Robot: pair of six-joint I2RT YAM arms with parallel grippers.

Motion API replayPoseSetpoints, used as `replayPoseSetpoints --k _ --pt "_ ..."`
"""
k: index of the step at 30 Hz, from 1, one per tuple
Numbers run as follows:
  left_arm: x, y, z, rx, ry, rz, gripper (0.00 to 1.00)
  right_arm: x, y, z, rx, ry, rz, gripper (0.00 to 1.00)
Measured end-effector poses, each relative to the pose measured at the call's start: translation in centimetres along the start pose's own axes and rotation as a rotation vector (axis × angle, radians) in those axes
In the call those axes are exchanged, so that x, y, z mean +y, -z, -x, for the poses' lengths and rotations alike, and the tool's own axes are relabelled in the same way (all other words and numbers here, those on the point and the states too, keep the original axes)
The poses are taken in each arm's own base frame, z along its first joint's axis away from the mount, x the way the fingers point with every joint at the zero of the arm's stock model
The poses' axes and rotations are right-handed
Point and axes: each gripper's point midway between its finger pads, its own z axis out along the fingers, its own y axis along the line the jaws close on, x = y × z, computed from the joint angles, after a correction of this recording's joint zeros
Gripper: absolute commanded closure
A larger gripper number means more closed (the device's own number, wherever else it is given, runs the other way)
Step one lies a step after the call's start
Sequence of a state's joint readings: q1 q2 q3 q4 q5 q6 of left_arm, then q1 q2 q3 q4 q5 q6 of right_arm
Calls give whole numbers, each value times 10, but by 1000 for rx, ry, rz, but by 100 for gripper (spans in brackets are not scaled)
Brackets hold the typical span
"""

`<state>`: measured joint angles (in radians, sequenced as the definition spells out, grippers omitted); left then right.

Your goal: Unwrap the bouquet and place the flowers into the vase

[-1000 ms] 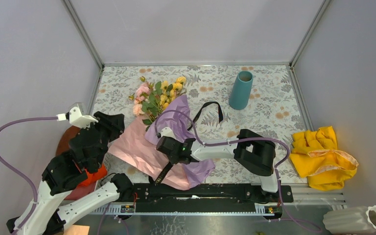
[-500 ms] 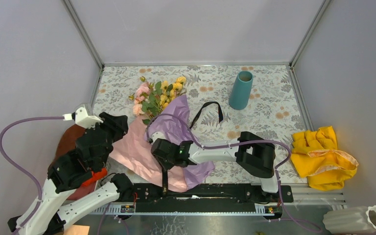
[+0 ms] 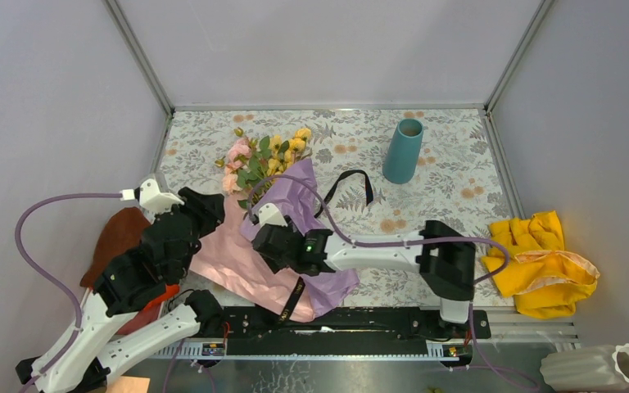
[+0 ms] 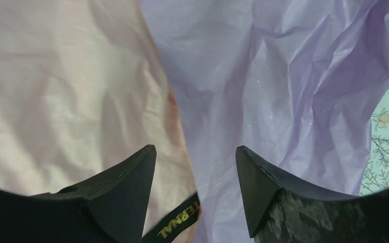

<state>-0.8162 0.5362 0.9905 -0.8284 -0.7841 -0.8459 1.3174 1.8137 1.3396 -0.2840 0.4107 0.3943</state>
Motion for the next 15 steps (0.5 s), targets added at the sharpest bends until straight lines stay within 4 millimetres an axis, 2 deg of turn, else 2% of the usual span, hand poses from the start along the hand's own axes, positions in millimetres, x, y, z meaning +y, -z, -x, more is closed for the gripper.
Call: replayPoseSetpoints --k 5,9,12,15 --pt "-3 0 -1 4 14 -8 50 -16 -39 -31 97 82 -129 33" --pt "-5 0 -1 6 21 -15 49 -27 -57 -54 170 129 -187 35" --pt "-5 -1 -3 7 23 -16 49 -32 -62 -50 171 122 -204 47" --pt "-5 -2 -4 10 21 -15 49 -41 -65 -48 177 109 -219 66"
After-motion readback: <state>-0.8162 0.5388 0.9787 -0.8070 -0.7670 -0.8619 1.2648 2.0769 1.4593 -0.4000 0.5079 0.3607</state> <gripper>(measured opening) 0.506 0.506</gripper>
